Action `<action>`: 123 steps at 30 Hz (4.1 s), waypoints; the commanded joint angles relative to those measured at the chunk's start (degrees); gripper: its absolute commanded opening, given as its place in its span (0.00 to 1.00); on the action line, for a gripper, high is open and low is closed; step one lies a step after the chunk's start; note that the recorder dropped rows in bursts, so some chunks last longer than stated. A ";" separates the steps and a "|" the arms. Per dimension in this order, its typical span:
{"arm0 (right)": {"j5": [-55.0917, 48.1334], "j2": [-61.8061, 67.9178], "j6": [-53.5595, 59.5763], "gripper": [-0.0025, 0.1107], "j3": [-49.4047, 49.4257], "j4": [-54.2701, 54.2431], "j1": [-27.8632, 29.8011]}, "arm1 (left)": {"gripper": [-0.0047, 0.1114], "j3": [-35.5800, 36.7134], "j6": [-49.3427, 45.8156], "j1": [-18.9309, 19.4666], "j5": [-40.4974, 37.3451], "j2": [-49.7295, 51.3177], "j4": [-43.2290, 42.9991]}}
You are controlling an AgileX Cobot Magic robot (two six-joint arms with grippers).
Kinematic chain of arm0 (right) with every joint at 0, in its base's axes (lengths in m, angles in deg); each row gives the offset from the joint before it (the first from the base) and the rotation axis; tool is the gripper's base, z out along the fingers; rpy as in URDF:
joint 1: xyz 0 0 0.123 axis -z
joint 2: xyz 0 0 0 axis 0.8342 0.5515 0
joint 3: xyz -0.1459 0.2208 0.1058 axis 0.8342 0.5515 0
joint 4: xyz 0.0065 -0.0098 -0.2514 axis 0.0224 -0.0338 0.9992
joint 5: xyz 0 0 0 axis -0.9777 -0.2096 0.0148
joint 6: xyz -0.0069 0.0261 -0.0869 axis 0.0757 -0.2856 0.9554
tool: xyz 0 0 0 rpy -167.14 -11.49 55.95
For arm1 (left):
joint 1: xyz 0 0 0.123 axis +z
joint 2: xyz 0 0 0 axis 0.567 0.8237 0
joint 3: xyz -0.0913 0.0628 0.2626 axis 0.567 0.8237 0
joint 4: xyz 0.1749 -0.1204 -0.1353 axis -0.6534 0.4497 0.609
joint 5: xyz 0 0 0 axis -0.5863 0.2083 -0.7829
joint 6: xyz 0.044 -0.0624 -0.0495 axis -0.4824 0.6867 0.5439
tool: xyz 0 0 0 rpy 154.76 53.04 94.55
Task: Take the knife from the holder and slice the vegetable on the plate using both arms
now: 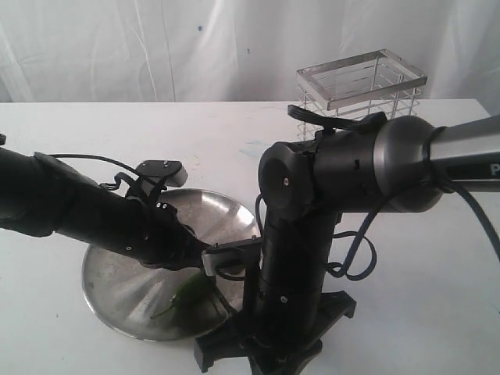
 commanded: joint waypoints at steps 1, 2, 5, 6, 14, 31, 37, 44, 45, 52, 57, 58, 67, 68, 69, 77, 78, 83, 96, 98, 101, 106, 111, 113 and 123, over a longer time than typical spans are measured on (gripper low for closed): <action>1.51 -0.59 0.34 0.02 0.03 -0.28 0.09 | 0.04 0.13 0.28 0.10 -1.90 2.15 2.20; 1.51 -0.59 0.34 0.02 0.03 -0.38 0.09 | 0.04 0.13 0.28 0.10 -2.02 2.68 2.62; 2.00 -0.59 0.34 0.02 0.03 -0.29 0.09 | 0.04 0.13 0.28 0.10 -2.67 3.47 3.03; 2.13 -0.59 0.34 0.02 0.03 -0.29 0.09 | 0.04 0.13 0.28 0.10 -2.67 3.47 3.03; 2.17 -0.59 0.34 0.02 0.03 -0.19 0.09 | 0.04 0.13 0.15 0.10 -2.89 3.46 2.92; 5.01 -0.59 0.12 0.02 0.03 -0.19 0.09 | 0.04 -1.40 0.28 0.10 -10.52 1.87 4.12; 5.14 -0.59 -0.11 0.02 0.03 -0.19 0.09 | 0.04 -1.40 1.99 0.10 -11.81 1.87 4.25; 7.15 -0.59 -0.35 0.02 0.03 -0.19 0.09 | 0.04 -1.40 3.05 0.10 -9.83 1.78 8.53; 7.15 -0.59 -0.35 0.02 0.03 -0.19 0.09 | 0.04 -1.40 3.05 0.10 -7.25 1.78 8.51; 7.59 -0.59 -0.44 0.02 0.03 -0.19 0.09 | 0.04 -1.93 4.93 7.40 -20.62 1.78 25.05; 9.59 -0.59 -0.56 0.02 0.03 -0.19 0.09 | 0.04 4.06 6.52 8.05 -11.87 1.78 25.05; 9.59 -0.59 -0.56 0.02 0.03 -0.19 0.09 | 0.04 4.13 6.34 8.05 -11.86 1.78 25.05; 9.34 -0.59 -0.56 0.02 0.16 -0.19 -0.02 | 0.04 3.14 1.38 8.05 -14.58 1.78 25.05; 9.34 -0.59 -0.56 0.02 0.15 -0.30 -0.02 | 0.04 3.14 1.38 8.05 -14.08 1.78 25.05; 9.34 -0.59 -0.56 0.02 0.43 -0.30 -0.02 | 0.04 3.14 1.28 8.05 -13.76 1.78 25.05; 9.34 -0.59 -0.56 0.02 3.40 -0.42 -0.02 | 0.04 3.01 -1.32 8.05 -12.45 1.78 25.05; 9.34 -0.59 -0.56 0.02 3.83 -0.42 -0.02 | 0.04 3.01 -1.94 8.05 -12.45 1.78 25.05; 10.64 -0.59 0.04 0.02 4.69 -0.58 -0.02 | 0.04 3.01 -2.59 8.05 -12.33 1.78 25.05; 12.10 -0.59 2.19 0.02 4.69 -0.36 -0.02 | 0.04 2.87 -2.58 8.05 -12.33 1.78 25.05; 12.10 -0.59 2.48 0.02 4.69 -0.48 -0.02 | 0.04 1.79 -2.58 8.05 -12.19 1.78 25.05; 12.41 -1.14 2.68 0.02 4.69 -0.35 -0.02 | 0.04 -0.43 -2.96 8.05 -13.30 1.78 25.05; 12.10 -2.63 2.42 0.02 4.69 -0.99 -0.02 | 0.04 -2.00 -4.54 8.05 -13.19 1.78 25.05; 11.96 -2.63 2.42 0.02 4.69 -1.78 -0.52 | 0.04 -2.00 -4.90 8.05 -12.77 1.78 25.05; 11.87 -2.63 2.42 0.02 4.69 -2.00 -1.15 | 0.04 -2.00 -4.90 8.05 -12.77 1.78 25.05; 14.18 -2.63 0.29 0.02 4.69 -0.64 -2.77 | 0.04 -2.00 -4.89 8.05 -13.83 1.78 25.05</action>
